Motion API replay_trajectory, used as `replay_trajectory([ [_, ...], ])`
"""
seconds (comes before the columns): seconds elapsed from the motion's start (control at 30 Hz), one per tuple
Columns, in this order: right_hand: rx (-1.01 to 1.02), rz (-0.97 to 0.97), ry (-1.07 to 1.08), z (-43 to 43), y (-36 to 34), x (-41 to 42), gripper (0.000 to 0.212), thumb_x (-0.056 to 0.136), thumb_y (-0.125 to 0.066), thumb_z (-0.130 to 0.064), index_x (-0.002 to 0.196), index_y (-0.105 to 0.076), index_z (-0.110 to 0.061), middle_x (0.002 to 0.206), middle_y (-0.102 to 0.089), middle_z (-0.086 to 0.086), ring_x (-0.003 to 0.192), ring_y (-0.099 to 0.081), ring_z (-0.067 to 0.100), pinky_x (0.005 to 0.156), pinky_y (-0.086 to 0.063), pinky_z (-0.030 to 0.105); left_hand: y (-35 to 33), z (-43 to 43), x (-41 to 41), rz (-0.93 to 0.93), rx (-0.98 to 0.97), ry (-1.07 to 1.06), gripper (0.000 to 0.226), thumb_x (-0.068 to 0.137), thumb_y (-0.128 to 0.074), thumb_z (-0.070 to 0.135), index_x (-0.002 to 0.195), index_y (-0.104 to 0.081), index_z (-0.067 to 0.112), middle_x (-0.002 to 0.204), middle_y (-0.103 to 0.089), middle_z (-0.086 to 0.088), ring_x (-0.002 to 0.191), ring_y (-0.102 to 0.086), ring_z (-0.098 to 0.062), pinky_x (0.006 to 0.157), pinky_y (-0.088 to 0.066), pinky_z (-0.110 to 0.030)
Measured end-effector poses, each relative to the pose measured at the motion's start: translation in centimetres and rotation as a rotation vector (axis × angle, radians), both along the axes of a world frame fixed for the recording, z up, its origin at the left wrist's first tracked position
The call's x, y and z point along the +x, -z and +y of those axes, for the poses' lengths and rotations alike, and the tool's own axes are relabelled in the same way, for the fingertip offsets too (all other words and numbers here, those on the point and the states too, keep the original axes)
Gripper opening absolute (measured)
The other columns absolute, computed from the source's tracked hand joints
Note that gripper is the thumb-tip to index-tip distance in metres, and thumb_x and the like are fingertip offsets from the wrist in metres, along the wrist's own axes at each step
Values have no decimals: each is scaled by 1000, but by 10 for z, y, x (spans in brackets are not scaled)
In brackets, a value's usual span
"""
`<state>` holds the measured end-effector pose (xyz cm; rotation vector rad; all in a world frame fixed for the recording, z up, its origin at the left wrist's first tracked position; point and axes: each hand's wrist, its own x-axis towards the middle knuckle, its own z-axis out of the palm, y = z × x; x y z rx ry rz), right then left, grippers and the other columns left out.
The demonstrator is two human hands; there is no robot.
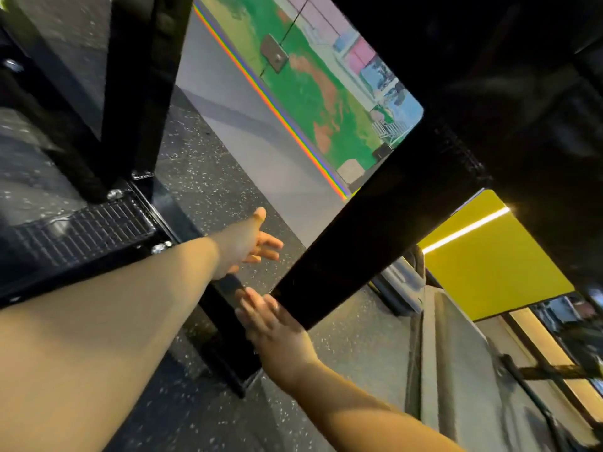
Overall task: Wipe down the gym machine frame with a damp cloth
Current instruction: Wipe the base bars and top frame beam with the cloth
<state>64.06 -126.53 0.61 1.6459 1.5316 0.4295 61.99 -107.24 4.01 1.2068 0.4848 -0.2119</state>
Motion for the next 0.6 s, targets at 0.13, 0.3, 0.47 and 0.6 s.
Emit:
replay_trajectory([
  [0.13, 471, -68, -80, 6, -98, -1, 55, 86, -32, -18, 138, -51, -17, 153, -30, 4, 142, -26, 23, 117, 7, 43, -13, 4, 0, -95, -87, 23, 80, 92, 1, 65, 114, -61, 20, 98, -64, 0, 90, -53, -19, 76, -33, -31],
  [0.3, 844, -238, 6, 27, -180, 8, 54, 91, -53, -10, 143, -43, -10, 153, -26, 21, 142, -13, 40, 113, 10, 56, -33, -4, 7, -206, -185, 46, 81, 92, 0, 65, 95, -65, 17, 86, -62, -4, 78, -52, -19, 72, -31, -33],
  [0.47, 225, -124, -12, 19, -68, -5, 58, 86, -27, -25, 136, -54, -15, 149, -39, 11, 140, -29, 30, 118, 13, 47, -28, -8, 0, -172, -315, 52, 81, 91, -4, 67, 93, -62, 11, 76, -61, -4, 57, -46, -17, 55, -26, -27],
  [0.6, 171, -78, -25, 20, -82, 0, 56, 86, -28, -26, 134, -57, -23, 146, -47, 3, 138, -37, 26, 118, 11, 46, -33, -2, -13, -109, -123, 116, 71, 93, -11, 65, 87, -62, 15, 65, -60, 1, 57, -50, -17, 68, -36, -31],
])
